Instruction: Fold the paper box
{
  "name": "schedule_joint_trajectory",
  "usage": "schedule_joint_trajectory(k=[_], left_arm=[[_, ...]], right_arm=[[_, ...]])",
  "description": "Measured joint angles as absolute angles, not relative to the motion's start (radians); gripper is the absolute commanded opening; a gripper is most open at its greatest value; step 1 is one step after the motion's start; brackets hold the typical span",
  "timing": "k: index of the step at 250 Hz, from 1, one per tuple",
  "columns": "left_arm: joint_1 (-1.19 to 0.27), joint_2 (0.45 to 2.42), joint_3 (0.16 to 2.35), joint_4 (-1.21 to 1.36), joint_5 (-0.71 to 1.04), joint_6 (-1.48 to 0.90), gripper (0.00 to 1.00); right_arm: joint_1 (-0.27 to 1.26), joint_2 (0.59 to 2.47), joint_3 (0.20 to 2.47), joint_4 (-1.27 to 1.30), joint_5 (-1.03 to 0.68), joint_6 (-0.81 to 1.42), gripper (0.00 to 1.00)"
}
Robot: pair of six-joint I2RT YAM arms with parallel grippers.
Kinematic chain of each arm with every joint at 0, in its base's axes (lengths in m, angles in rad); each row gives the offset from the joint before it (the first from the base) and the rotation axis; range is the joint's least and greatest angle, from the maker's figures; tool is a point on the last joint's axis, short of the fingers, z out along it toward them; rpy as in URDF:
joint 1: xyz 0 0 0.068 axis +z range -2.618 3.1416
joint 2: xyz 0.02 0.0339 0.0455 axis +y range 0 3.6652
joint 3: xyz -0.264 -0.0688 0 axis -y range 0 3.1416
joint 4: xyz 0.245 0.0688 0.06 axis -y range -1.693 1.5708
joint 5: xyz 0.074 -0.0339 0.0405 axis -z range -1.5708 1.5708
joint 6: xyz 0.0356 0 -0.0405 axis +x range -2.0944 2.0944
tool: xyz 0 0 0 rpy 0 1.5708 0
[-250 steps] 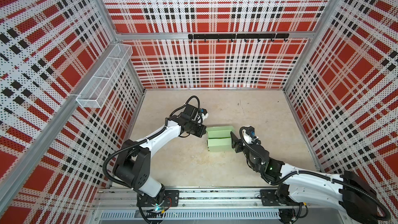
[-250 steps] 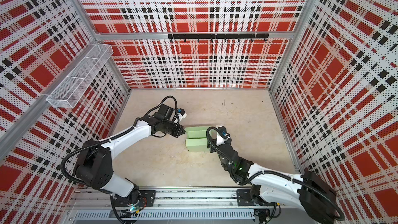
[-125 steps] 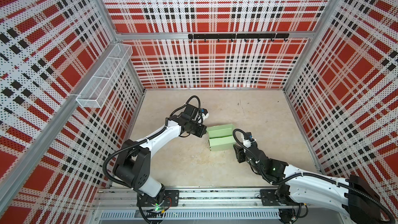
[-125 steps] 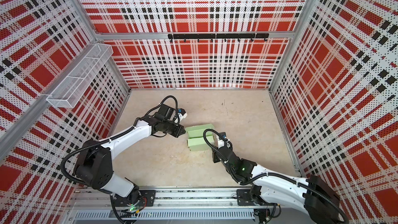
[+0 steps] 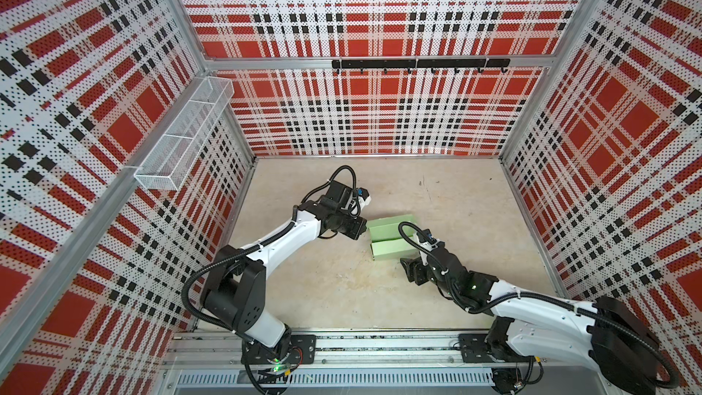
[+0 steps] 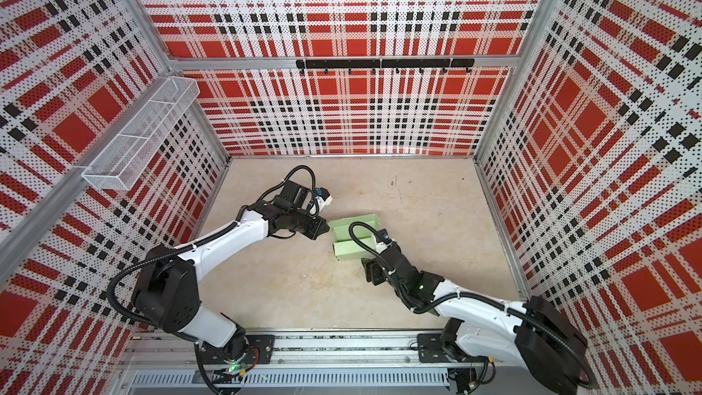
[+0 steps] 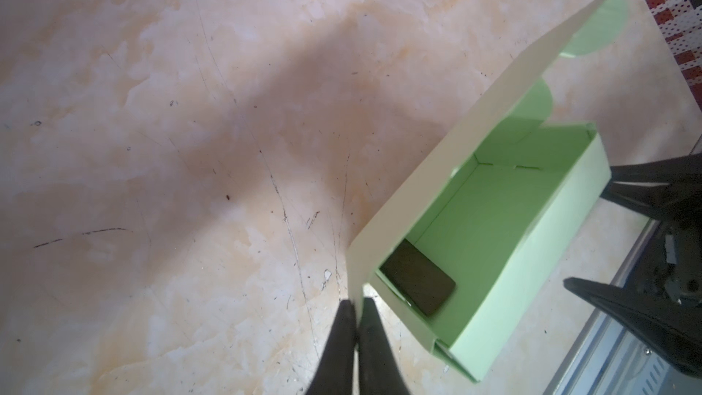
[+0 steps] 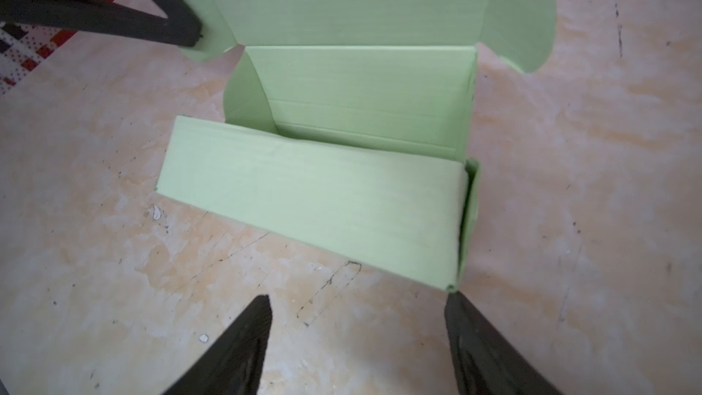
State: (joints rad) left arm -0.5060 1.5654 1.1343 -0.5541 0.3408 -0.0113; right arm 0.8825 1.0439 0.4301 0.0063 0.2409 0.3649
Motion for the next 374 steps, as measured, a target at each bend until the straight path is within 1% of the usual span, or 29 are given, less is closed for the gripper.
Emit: schedule_joint_trajectory(k=[15,37,79,113,140,143,146,148,190,233,264,295,309,336,374], left_arm=[[-0.506,1.569,1.135,-0.550,0.339,-0.010,0.08],[-0.506,1.578,1.135,-0.546,0.335,-0.009,0.08],[-0.506,1.593,1.136,-0.545,0.332,-0.006,0.08],[-0.508,1.600,1.136,-0.542,0.332,-0.002,0.08],[-0.510,1.605,1.140,-0.539,0.332,0.002,0.08],[-0.511,1.606,1.140,-0.539,0.332,0.002,0.08],[-0.511,1.606,1.140,-0.539,0.332,0.002,0.08],[-0.511,1.606,1.141,-0.539,0.332,0.003,0.08],[-0.512,1.608,1.147,-0.538,0.332,0.007,0.08],[-0.512,1.612,1.147,-0.537,0.332,0.012,0.08],[-0.512,1.612,1.148,-0.533,0.332,0.021,0.08],[-0.512,1.612,1.148,-0.529,0.332,0.030,0.08],[-0.512,1.612,1.148,-0.526,0.332,0.031,0.08],[-0.512,1.612,1.149,-0.522,0.332,0.034,0.08],[-0.511,1.612,1.149,-0.523,0.331,0.040,0.08]], right_arm=[[0.854,1.001,0.433,-0.031,0.204,0.341,0.82],[0.817,0.951,0.433,-0.085,0.163,0.302,0.89],[0.730,0.939,0.426,-0.099,0.085,0.248,0.90],[0.690,1.066,0.430,-0.058,0.074,0.181,0.92],[0.635,1.152,0.429,-0.014,0.011,0.101,0.94],[0.620,1.157,0.429,-0.004,-0.004,0.094,0.94],[0.611,1.161,0.428,0.004,-0.015,0.089,0.99],[0.603,1.163,0.428,0.010,-0.023,0.085,1.00],[0.442,1.205,0.416,0.184,-0.206,0.014,1.00],[0.321,1.359,0.419,0.360,-0.470,-0.031,1.00],[0.303,1.454,0.428,0.456,-0.606,-0.059,1.00],[0.302,1.564,0.484,0.548,-0.719,-0.072,1.00],[0.299,1.614,0.509,0.598,-0.750,-0.070,1.00],[0.285,1.720,0.535,0.723,-0.804,-0.054,0.97],[0.271,1.894,0.534,0.972,-0.865,0.020,0.93]])
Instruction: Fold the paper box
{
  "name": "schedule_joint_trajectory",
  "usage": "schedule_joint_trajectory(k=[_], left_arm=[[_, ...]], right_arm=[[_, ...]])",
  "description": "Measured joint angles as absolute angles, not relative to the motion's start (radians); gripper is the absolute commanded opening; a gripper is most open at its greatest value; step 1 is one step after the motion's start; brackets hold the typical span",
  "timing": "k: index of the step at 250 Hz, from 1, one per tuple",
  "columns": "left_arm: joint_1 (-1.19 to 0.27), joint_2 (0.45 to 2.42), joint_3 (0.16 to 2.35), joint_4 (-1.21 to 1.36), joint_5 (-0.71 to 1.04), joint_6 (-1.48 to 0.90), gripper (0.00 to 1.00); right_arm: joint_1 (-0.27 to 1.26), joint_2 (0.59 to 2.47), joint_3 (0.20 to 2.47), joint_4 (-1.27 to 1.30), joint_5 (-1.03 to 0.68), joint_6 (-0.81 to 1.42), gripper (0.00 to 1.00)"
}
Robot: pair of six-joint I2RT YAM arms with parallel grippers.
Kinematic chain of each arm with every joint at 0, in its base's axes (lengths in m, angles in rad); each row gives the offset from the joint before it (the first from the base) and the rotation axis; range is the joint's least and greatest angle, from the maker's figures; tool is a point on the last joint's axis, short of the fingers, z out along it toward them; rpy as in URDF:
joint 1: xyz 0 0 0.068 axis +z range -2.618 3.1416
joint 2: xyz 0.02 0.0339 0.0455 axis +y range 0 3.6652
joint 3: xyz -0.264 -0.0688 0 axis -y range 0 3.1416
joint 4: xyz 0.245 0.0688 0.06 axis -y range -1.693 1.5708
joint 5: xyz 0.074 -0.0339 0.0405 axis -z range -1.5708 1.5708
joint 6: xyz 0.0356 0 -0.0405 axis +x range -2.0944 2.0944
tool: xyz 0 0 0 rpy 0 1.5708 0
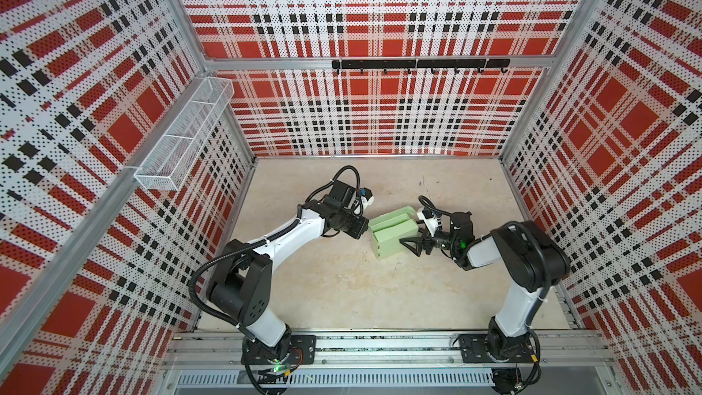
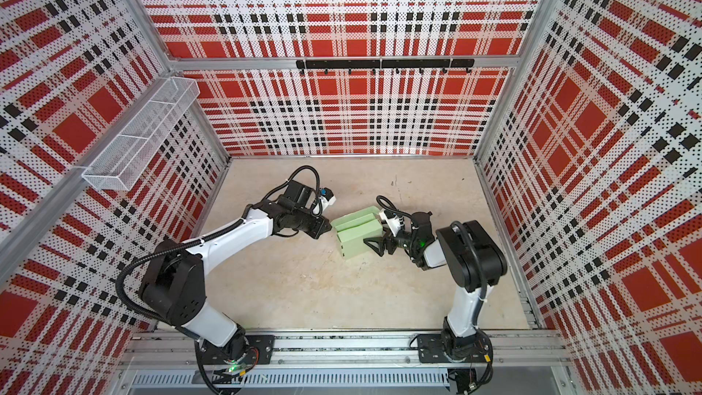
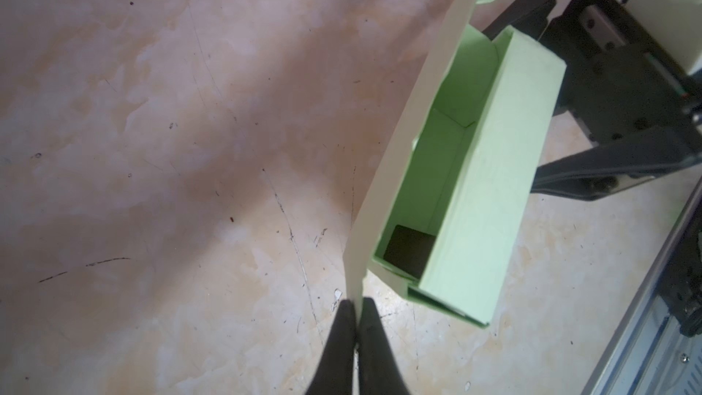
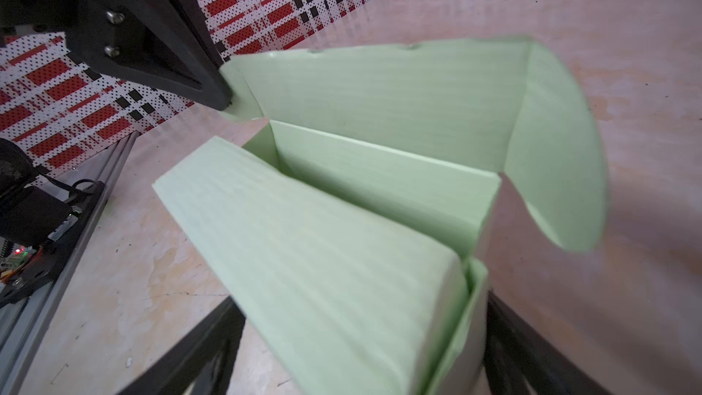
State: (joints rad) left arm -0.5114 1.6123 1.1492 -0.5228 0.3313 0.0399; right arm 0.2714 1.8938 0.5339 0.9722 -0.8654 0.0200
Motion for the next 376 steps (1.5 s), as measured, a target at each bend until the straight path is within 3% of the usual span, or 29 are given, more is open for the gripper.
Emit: schedule_joint_trajectory(k=[32,84,255,349,376], left_arm=[[-0.510,1.612,1.149,-0.522,0.332,0.051,0.08],[-0.507,1.612,1.149,-0.522,0.332,0.069,0.08],[-0.480,1.612,1.163,-0.507,0.278,0.080,0.11],[-0.463,1.601,1.202,-0.513,0.311,0.076,0.14],[-0.446,1.591,1.202,-0.513,0.344,0.070,0.19]], right_arm=[[0.267,2.003,0.530,1.169,-0.900,0.095,0.90],[0.267,2.019,0.535,1.256,-0.915,0.151,0.86],[0.292,2.097,0.592,1.340,-1.019,0.201,0.37],[0.341,2.012,0.534,1.343,-0.883,0.084,0.34],[0.353,1.985,0.522,1.344,-0.841,0.048,0.33]])
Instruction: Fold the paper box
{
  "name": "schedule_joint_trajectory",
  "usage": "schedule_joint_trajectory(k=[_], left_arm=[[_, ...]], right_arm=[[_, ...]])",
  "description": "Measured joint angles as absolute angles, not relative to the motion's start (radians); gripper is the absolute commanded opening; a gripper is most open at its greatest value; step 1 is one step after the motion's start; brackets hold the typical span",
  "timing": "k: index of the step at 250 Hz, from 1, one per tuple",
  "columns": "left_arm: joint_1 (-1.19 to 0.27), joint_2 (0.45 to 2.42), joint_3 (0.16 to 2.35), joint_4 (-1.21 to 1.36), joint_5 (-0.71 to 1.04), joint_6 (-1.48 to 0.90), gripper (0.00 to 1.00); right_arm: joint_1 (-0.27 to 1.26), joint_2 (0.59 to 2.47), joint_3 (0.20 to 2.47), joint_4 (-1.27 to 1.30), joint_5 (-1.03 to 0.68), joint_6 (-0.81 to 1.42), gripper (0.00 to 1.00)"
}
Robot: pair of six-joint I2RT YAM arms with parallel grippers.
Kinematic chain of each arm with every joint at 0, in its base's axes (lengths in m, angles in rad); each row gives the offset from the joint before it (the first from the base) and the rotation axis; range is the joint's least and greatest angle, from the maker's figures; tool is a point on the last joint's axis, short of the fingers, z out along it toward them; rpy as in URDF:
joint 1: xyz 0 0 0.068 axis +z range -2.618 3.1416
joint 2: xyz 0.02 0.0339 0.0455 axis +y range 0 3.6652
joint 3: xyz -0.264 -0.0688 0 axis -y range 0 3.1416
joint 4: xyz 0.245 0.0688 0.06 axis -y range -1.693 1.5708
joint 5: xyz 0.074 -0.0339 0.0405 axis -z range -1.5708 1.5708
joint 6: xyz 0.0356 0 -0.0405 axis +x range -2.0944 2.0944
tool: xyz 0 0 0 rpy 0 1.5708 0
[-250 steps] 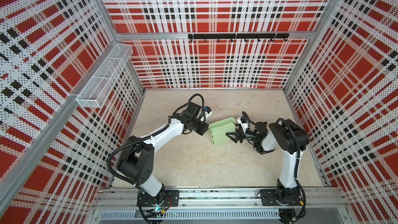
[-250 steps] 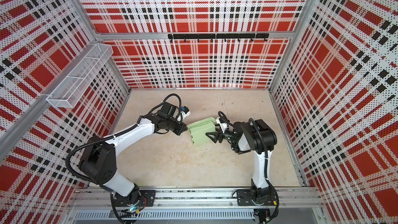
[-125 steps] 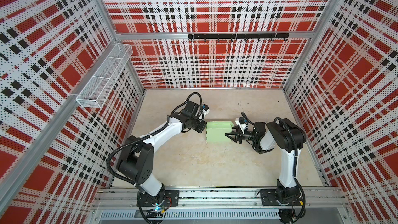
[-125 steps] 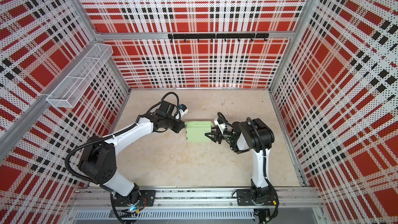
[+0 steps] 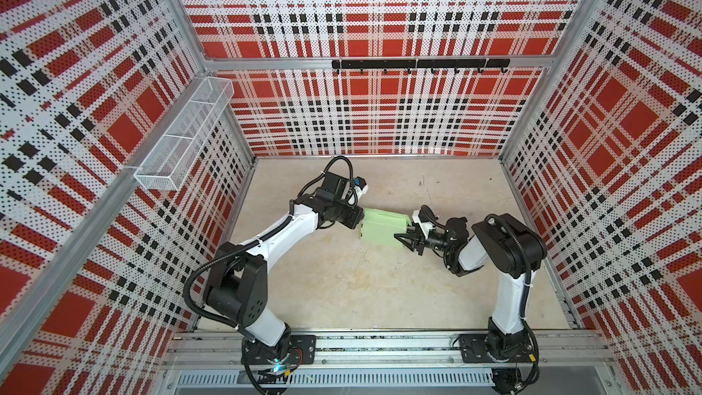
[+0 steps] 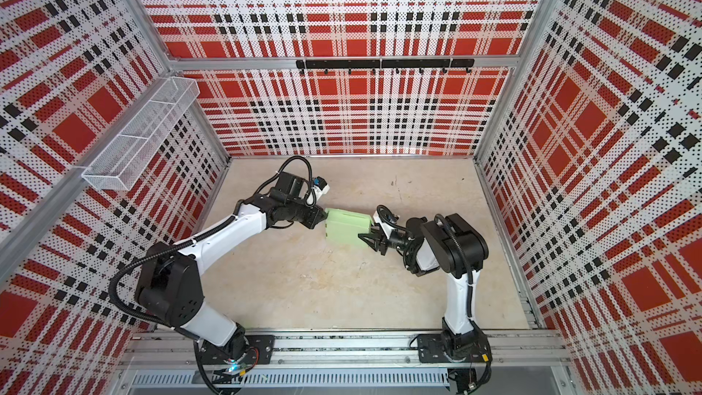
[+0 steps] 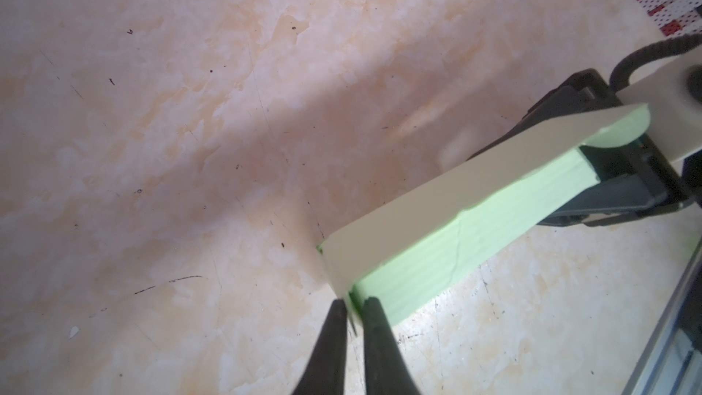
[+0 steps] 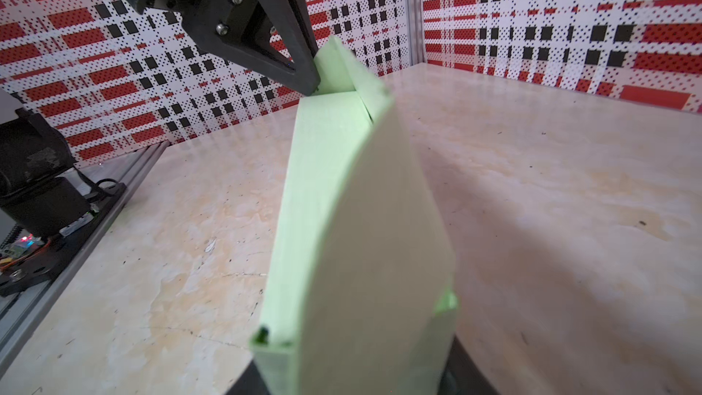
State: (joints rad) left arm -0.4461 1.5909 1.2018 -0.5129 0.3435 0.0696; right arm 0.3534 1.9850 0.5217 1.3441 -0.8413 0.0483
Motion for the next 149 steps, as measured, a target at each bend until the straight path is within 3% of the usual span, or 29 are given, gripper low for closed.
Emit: schedule_joint_trajectory(k=[66,149], left_arm=[[-0.397,1.570,1.202,-0.514,0.432,0.057,0.25],[-0.371,1.575,1.202,-0.514,0.434,0.076,0.38]], right_arm=[[0.375,1.980,0.500,1.352,-0.765,-0.014,0.31],[0.411,1.975,0.490,1.351,-0.719,-0.057,0.31]])
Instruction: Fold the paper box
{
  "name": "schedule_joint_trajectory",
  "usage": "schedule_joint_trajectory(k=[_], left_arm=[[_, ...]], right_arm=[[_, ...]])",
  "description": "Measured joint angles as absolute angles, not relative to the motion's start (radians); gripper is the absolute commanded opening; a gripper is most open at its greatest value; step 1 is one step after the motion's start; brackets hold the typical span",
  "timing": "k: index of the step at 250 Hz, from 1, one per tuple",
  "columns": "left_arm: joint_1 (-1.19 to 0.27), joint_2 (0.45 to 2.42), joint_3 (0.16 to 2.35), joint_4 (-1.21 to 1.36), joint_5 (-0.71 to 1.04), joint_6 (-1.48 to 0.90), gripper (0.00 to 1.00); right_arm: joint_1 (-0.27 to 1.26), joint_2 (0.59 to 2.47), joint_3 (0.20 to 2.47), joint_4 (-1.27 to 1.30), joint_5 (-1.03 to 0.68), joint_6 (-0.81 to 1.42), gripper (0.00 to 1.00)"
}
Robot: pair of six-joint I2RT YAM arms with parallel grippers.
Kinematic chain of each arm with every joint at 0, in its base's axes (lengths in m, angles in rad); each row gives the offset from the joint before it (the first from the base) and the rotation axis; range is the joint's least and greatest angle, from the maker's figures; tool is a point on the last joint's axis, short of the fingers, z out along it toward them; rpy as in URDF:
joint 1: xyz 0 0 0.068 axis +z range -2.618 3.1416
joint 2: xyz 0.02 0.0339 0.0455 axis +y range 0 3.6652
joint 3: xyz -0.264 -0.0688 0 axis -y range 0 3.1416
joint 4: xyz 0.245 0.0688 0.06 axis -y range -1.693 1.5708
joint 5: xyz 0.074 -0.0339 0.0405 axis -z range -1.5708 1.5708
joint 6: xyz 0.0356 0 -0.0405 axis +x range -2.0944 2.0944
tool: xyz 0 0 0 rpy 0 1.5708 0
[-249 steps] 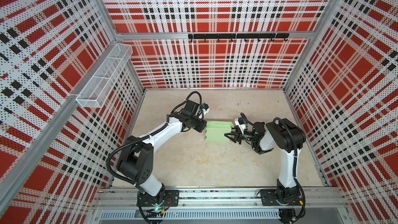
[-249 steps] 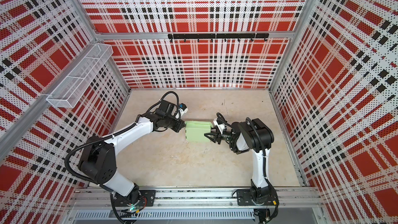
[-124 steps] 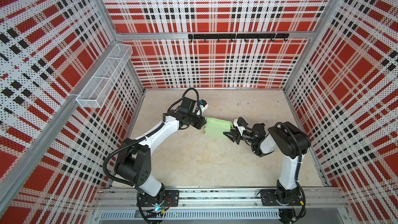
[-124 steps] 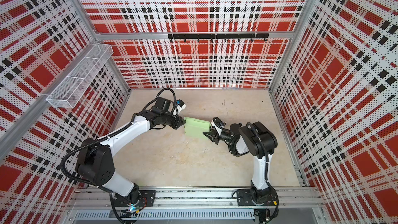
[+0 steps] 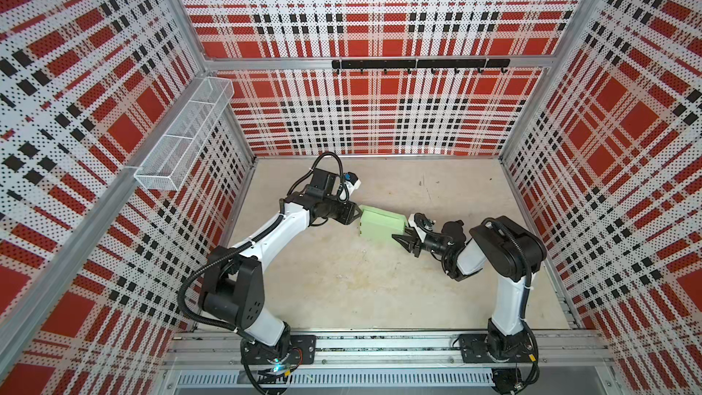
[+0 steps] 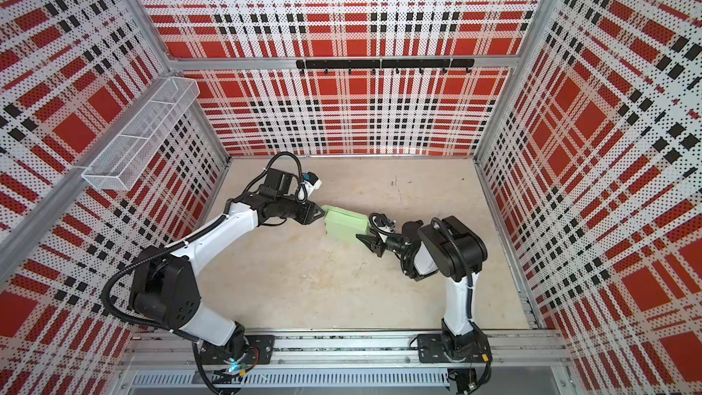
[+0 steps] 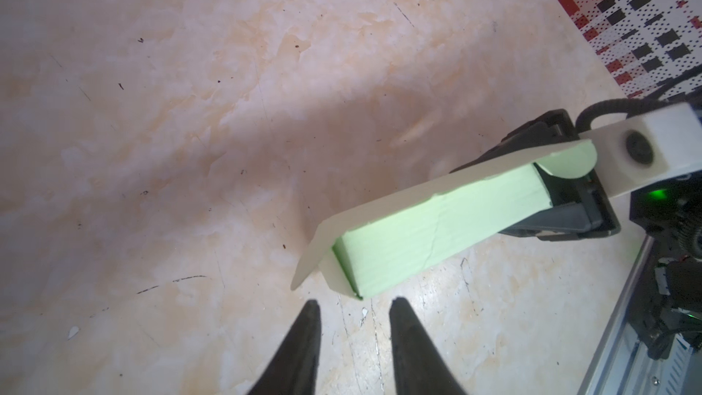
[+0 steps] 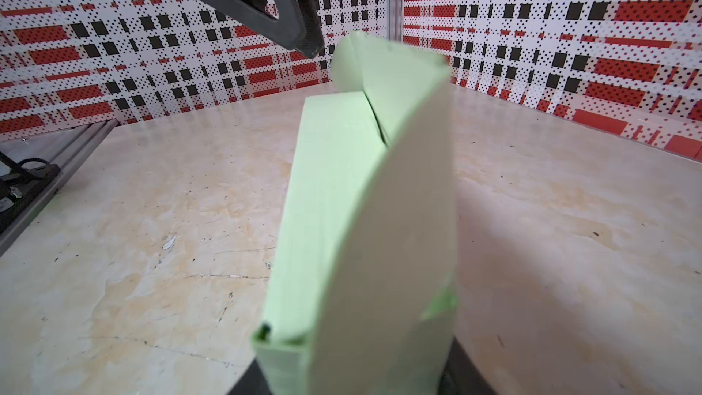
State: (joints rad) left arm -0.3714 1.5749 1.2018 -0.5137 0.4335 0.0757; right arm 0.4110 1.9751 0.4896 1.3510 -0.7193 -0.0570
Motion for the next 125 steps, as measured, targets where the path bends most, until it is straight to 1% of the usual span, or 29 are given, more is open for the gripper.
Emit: schedule_joint_trajectory(k=[55,125], left_arm=[[-0.365,1.600,1.204,-0.514,0.403,0.111,0.43],[-0.365,1.628,1.209,-0.520,0.399,0.142,0.40]], right_arm=[[0.419,1.975,0.490,1.351,-0.712,-0.065,0.30],[0.427,1.975,0.490,1.351,-0.712,-0.068,0.28]])
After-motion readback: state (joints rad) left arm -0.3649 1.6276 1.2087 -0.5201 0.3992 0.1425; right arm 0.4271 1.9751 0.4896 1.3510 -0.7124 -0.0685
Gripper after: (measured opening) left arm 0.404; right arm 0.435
